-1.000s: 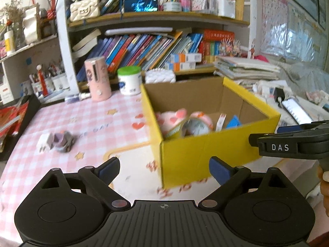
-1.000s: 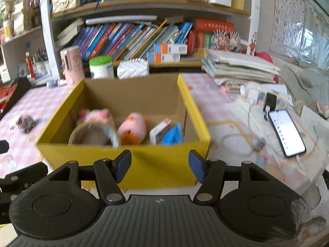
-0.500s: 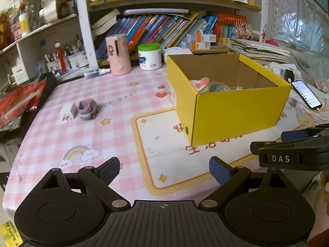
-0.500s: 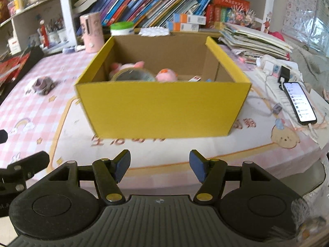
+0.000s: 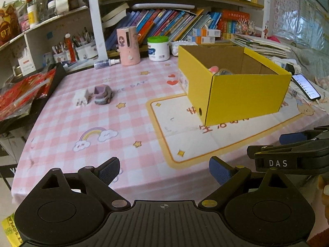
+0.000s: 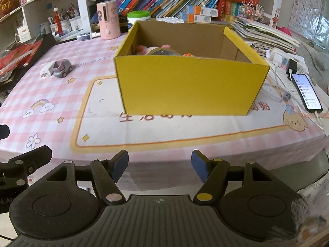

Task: Organize objects
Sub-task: 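Withdraw both grippers from the box toward the charger and toy car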

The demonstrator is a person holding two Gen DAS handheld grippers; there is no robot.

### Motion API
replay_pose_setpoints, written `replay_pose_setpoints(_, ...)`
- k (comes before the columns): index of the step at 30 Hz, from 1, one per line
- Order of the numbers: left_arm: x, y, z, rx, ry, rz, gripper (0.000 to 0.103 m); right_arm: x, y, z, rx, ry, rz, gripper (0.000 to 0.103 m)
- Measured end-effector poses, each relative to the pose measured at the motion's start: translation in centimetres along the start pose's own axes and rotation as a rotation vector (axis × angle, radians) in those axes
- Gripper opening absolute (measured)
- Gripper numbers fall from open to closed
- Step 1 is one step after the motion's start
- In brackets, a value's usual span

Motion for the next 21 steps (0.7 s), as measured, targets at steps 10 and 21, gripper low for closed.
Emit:
replay_pose_setpoints(10,-1.6,-2.8,1.7,-0.024,-0.011,-0.018,0.095,-0.7,-3.6,1.4,-0.027,-0.016,-0.024,0.070)
replay_pose_setpoints(21,-3.8,-6.3,2.8,-0.059,0.007,-0.059,0.095,-1.5,-7.6,1.6,-0.076,-0.003,-0.062,0.071)
Point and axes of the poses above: each gripper's, at about its wrist camera, not at the fingertips, and x roughly the way its jaws point, y to its right, z to its underside, the point moved 5 cm from there along x, roughly the way its jaws point, and after that the axes turned 12 degrees about -x, right-handed, at the moved point
